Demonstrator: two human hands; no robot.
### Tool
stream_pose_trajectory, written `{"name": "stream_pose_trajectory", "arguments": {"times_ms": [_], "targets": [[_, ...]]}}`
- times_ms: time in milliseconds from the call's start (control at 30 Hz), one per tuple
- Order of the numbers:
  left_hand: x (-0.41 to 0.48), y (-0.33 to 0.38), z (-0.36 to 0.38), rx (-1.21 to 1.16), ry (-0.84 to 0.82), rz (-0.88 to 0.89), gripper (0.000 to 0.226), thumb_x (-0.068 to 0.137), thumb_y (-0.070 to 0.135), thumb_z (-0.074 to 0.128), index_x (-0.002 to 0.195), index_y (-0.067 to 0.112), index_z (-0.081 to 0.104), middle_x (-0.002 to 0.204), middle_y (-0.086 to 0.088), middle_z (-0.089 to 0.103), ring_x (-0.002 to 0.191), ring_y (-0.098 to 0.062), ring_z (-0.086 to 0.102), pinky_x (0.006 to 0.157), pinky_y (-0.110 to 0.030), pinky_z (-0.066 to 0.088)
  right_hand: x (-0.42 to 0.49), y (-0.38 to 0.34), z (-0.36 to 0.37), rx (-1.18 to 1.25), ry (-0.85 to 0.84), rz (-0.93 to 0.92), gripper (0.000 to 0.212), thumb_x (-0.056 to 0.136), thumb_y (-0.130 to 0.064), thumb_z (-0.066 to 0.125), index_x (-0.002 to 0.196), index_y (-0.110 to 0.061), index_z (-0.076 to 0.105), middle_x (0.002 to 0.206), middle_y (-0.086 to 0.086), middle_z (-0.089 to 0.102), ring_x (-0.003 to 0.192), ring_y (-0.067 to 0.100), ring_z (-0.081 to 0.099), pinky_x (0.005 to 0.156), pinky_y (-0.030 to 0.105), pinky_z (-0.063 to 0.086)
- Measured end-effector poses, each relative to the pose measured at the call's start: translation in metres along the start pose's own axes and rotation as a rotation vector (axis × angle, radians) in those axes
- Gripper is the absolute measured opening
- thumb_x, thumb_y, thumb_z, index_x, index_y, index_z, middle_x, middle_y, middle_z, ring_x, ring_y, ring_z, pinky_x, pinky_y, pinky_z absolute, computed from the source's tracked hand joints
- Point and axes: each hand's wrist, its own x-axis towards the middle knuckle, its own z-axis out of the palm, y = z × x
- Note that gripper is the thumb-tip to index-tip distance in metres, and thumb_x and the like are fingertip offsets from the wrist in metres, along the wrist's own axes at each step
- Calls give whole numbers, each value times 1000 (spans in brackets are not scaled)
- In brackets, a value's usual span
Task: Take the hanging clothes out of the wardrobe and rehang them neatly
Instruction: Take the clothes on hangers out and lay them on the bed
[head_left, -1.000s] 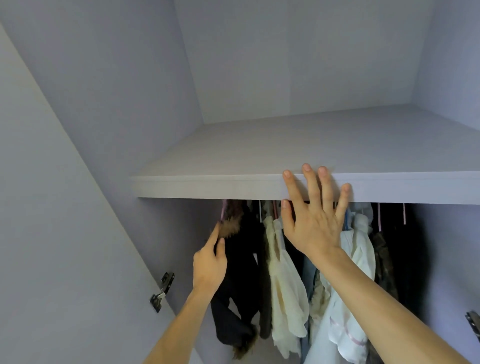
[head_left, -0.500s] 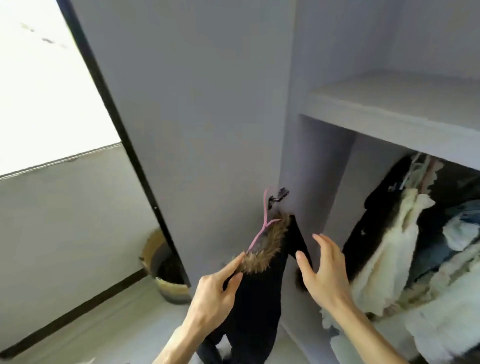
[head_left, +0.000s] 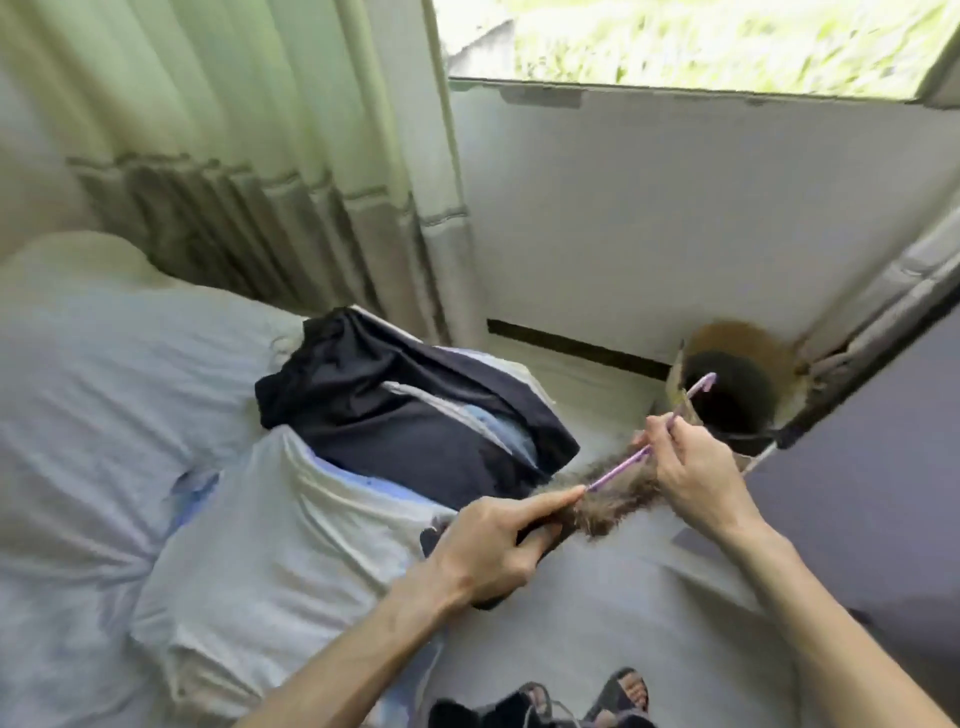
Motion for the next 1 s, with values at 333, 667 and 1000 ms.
{"name": "stream_pose_trajectory", "arguments": {"times_ms": [333, 667, 1000], "targets": [[-93, -16, -34, -17, 284, -430, 43, 83, 53, 60, 125, 42, 58, 113, 21, 56, 105, 2, 54, 90, -23, 47, -15, -101, 93, -258, -199, -738, 44, 101, -39, 42, 63, -17, 45, 57, -4, 53, 53, 22, 49, 56, 31, 34], [-101, -18, -73, -137, 630, -833, 12, 87, 40, 66, 97, 41, 72, 51, 20, 51, 56, -4, 48, 57, -23, 33, 16, -133, 148, 66, -393, -927, 41, 97, -56, 43, 94, -25, 70, 111, -12, 64, 108, 10, 53, 96, 30, 38], [-148, -36, -94, -266, 805, -875, 14, 74, 60, 76, 86, 52, 75, 53, 8, 26, 52, -10, 26, 58, -33, 21, 60, -78, 202, 436, -665, 61, 75, 92, -77, 25, 116, -18, 64, 111, -4, 68, 111, 7, 62, 97, 19, 44]]}}
